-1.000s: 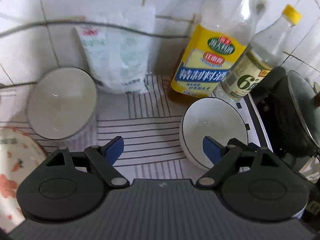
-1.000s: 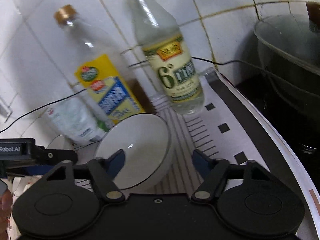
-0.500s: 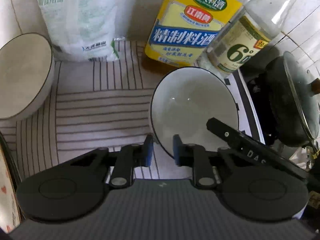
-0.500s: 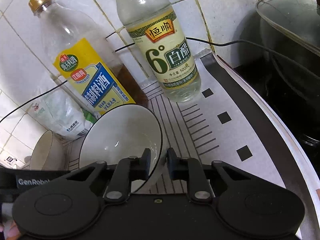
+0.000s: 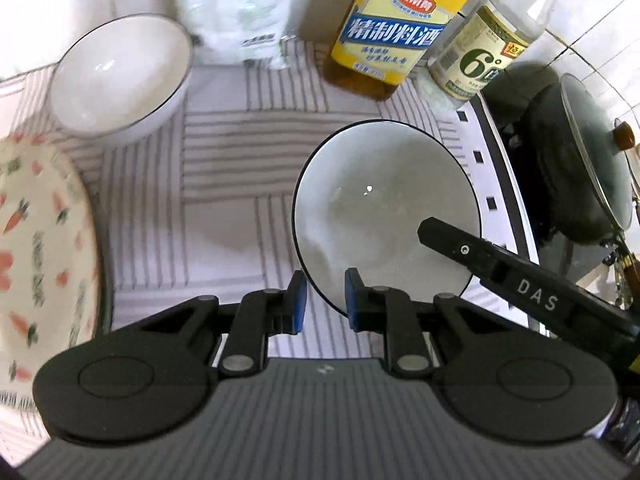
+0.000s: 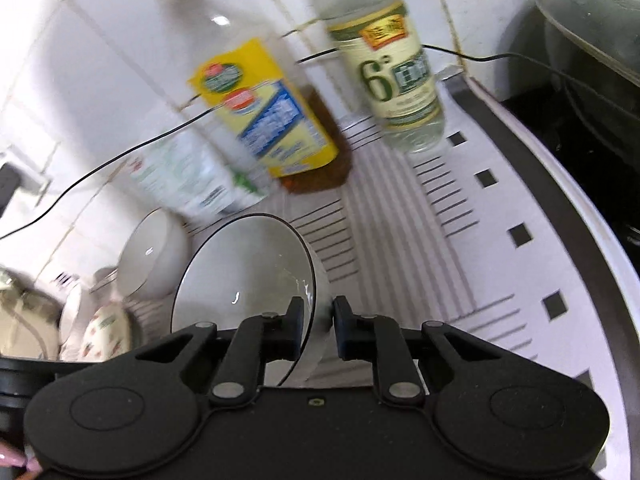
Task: Organize plates and bowls
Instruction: 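Close both grippers on the rim of the white bowl, then lift the bowl and carry it to the white bowl beside the plastic bag, then lower the held bowl down into the other white bowl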
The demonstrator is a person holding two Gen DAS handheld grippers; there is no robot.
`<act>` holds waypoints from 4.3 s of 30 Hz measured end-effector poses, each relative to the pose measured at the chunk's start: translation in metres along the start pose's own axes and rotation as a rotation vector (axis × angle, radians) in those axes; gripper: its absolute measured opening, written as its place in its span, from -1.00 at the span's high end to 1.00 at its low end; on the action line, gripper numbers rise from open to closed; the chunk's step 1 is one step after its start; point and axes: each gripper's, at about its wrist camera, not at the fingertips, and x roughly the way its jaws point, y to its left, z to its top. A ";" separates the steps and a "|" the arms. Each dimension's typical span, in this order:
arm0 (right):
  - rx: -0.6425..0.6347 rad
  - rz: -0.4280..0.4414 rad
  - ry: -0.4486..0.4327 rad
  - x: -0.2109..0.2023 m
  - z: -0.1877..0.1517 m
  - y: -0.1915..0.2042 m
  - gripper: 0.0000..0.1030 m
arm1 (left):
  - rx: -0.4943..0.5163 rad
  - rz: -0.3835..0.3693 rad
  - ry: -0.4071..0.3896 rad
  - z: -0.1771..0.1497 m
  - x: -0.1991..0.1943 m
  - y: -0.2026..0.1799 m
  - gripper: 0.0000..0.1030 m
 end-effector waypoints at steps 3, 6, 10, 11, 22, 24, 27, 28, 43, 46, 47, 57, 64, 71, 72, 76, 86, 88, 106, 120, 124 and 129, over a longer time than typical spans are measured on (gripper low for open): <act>0.019 0.043 0.023 -0.004 -0.010 0.001 0.62 | -0.015 0.001 -0.021 -0.014 -0.010 0.007 0.65; 0.050 0.080 0.039 -0.005 -0.017 -0.001 0.62 | -0.035 -0.009 -0.021 -0.027 -0.015 0.016 0.65; 0.039 0.084 0.066 -0.001 -0.025 0.002 0.62 | -0.056 -0.013 0.008 -0.036 -0.013 0.025 0.64; 0.035 0.085 0.072 0.001 -0.027 0.003 0.62 | -0.053 -0.006 0.011 -0.038 -0.012 0.025 0.64; -0.075 0.006 0.099 0.020 -0.036 0.021 0.62 | -0.098 -0.007 0.062 -0.041 -0.002 0.041 0.63; -0.099 -0.007 0.098 0.021 -0.036 0.025 0.58 | -0.095 -0.005 0.065 -0.040 -0.002 0.039 0.61; -0.140 -0.034 0.086 0.016 -0.035 0.033 0.53 | -0.077 -0.003 0.056 -0.041 -0.008 0.037 0.58; -0.162 -0.039 0.082 0.013 -0.034 0.037 0.45 | -0.067 -0.005 0.051 -0.041 -0.011 0.036 0.58; -0.300 0.072 -0.121 -0.057 -0.046 0.104 -0.17 | -0.015 0.001 -0.271 -0.031 -0.130 0.099 0.37; -0.315 0.118 -0.155 -0.055 -0.050 0.121 -0.32 | 0.006 0.012 -0.333 -0.024 -0.146 0.118 0.25; -0.325 0.124 -0.165 -0.052 -0.051 0.128 -0.32 | 0.012 0.017 -0.344 -0.020 -0.148 0.124 0.24; -0.164 0.132 -0.107 0.018 -0.014 0.166 -0.36 | 0.081 0.025 -0.434 0.022 -0.132 0.163 0.03; 0.197 0.142 -0.014 0.080 0.010 0.140 -0.33 | 0.095 0.035 -0.378 0.055 -0.084 0.169 0.01; 0.303 0.085 0.007 0.113 0.017 0.126 -0.14 | 0.098 0.087 -0.331 0.079 -0.045 0.164 0.01; 0.317 0.082 0.013 0.117 0.017 0.124 -0.06 | 0.101 0.095 -0.330 0.080 -0.041 0.163 0.01; 0.317 0.062 0.028 0.130 0.021 0.123 0.30 | 0.127 0.130 -0.328 0.085 -0.030 0.157 0.05; 0.248 -0.054 0.051 0.150 0.025 0.136 0.77 | 0.073 0.123 -0.276 0.093 -0.017 0.161 0.43; 0.305 -0.039 0.085 0.159 0.023 0.130 0.79 | 0.037 0.081 -0.291 0.091 -0.019 0.166 0.43; 0.171 0.040 0.049 0.040 0.024 0.128 0.68 | 0.043 0.007 -0.275 0.043 -0.089 0.123 0.45; 0.008 0.070 -0.020 -0.047 0.016 0.090 0.67 | 0.132 -0.020 -0.233 -0.005 -0.124 0.046 0.45; 0.012 0.082 -0.038 -0.055 0.005 0.074 0.67 | 0.142 -0.009 -0.194 -0.016 -0.116 0.033 0.45; 0.024 0.083 -0.029 -0.050 -0.009 0.056 0.67 | 0.131 0.000 -0.139 -0.026 -0.100 0.026 0.45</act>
